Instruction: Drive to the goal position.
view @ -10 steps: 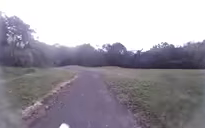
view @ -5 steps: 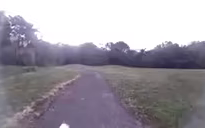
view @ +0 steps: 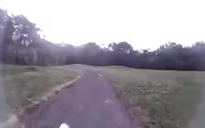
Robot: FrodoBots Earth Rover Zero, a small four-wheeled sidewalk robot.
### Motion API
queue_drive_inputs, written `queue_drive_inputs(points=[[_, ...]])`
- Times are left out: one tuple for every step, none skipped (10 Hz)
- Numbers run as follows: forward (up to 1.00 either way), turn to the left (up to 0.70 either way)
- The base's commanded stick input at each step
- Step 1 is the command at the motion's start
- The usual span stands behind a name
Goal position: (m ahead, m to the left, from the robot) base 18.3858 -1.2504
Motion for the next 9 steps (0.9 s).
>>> queue_drive_inputs(points=[[0.7, 0.0], [0.7, 0.0], [0.7, 0.0], [0.7, 0.0], [0.7, 0.0], [0.7, 0.0], [0.7, 0.0], [0.7, 0.0], [0.7, 0.0]])
